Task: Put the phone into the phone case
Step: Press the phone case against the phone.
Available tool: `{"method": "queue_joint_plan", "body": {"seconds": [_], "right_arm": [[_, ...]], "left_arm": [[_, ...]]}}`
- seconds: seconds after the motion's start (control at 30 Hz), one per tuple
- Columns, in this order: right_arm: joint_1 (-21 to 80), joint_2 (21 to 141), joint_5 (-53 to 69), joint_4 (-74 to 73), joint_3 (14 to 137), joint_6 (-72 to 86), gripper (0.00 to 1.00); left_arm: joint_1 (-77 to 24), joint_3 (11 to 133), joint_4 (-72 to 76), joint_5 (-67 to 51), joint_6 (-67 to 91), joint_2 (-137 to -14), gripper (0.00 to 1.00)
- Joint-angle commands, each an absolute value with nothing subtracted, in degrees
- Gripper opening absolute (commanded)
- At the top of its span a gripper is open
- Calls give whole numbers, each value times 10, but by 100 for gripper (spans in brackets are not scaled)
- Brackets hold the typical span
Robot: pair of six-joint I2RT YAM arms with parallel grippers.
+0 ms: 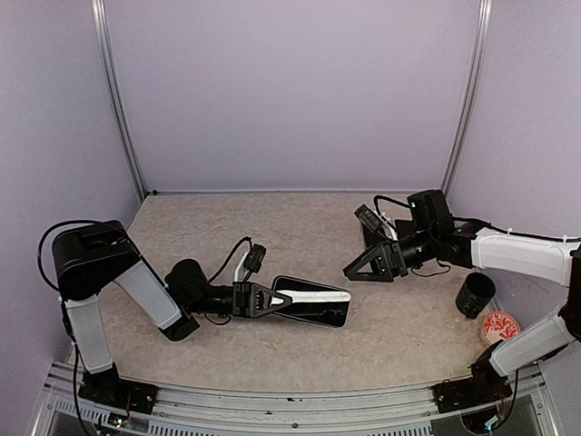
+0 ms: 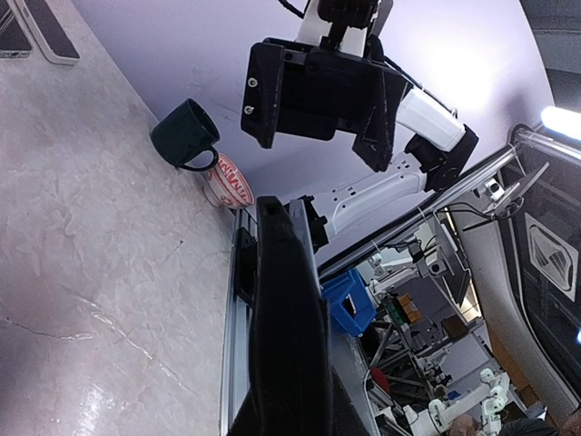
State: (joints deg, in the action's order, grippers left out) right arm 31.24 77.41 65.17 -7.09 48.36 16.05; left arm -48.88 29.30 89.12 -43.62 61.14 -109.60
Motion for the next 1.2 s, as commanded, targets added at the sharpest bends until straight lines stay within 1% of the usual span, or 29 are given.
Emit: {"method": "queue_joint_plan", "body": {"seconds": [0.0, 0.27, 0.5, 0.7, 0.83, 1.0, 1.17], "right_arm": [[318, 787, 622, -87, 479, 147, 67], [324, 810, 630, -83, 474, 154, 67], [346, 825, 646, -81, 475, 149, 62], [364, 832, 671, -53, 475, 154, 50], [364, 825, 689, -34, 471, 160, 43], [364, 807, 721, 7, 462, 181, 39], [364, 799, 747, 50, 457, 201, 37]], "left_arm": [[-487, 305, 1061, -450, 617, -1063, 5], [-487, 310, 1061, -451, 619, -1060, 5], [-477, 324, 1060, -450, 625, -1074, 5], [-455, 349, 1024, -458, 624, -1090, 2], [-452, 362, 955, -456, 592, -1082, 2], [-451, 366, 862, -451, 538, -1053, 2], [-446, 366, 836, -453, 526, -1041, 2]]}}
